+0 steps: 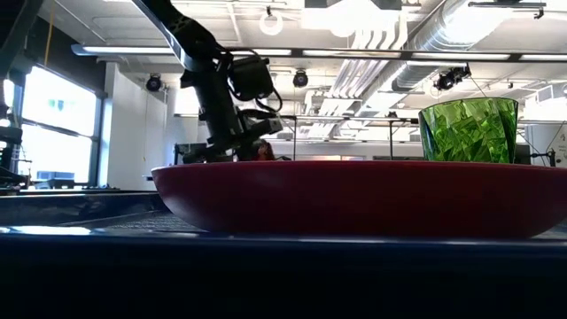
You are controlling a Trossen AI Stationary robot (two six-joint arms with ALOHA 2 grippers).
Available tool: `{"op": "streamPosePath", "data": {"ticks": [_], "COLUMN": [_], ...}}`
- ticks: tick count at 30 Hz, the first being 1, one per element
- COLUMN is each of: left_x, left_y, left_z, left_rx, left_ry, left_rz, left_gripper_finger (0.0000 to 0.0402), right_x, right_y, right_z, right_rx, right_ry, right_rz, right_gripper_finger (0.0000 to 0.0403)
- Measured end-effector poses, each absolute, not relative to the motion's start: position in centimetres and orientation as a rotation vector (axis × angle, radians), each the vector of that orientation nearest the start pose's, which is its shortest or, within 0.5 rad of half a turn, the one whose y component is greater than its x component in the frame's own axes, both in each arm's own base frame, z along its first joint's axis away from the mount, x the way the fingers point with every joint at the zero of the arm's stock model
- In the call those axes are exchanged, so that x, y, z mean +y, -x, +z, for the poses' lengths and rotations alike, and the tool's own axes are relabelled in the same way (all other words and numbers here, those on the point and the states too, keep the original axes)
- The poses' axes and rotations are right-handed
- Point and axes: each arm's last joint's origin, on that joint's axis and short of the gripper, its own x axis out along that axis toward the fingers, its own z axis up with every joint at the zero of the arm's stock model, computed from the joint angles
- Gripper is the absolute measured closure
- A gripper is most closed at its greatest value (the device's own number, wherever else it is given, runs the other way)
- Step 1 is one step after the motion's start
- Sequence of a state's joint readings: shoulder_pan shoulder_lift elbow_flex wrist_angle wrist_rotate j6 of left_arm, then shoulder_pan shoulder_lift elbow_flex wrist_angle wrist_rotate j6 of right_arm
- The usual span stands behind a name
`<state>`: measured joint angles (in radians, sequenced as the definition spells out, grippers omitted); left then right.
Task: Pick and place plate/cup/fork/spoon on tray
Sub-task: Put the yellow spoon on the blue tray to the left side of the pink plate
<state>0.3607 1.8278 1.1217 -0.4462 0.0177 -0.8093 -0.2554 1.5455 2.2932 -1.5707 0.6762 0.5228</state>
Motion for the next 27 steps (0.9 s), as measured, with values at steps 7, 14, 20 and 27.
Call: {"op": "streamPosePath", "data": {"ticks": [7, 14, 20, 27], "left_x": [12.45, 12.64, 12.63, 12.63], "left_y": [-33.11, -33.33, -33.32, -33.32], "left_z": [14.77, 14.73, 14.73, 14.73], "left_rx": [0.984, 0.953, 0.955, 0.956], "left_ry": [0.924, 0.895, 0.879, 0.878], "left_rz": [0.768, 0.788, 0.791, 0.791], "left_gripper_finger": [0.0277, 0.0277, 0.0277, 0.0277], "right_x": [-7.14, -7.07, -7.06, -7.06], "right_y": [-20.22, -20.28, -20.28, -20.28], "right_z": [51.17, 51.12, 51.12, 51.12], "right_rx": [0.580, 0.590, 0.590, 0.589], "right_ry": [-0.285, -0.303, -0.303, -0.303], "right_rz": [-1.061, -1.030, -1.029, -1.029], "right_gripper_finger": [0.0289, 0.0289, 0.0289, 0.0289]}}
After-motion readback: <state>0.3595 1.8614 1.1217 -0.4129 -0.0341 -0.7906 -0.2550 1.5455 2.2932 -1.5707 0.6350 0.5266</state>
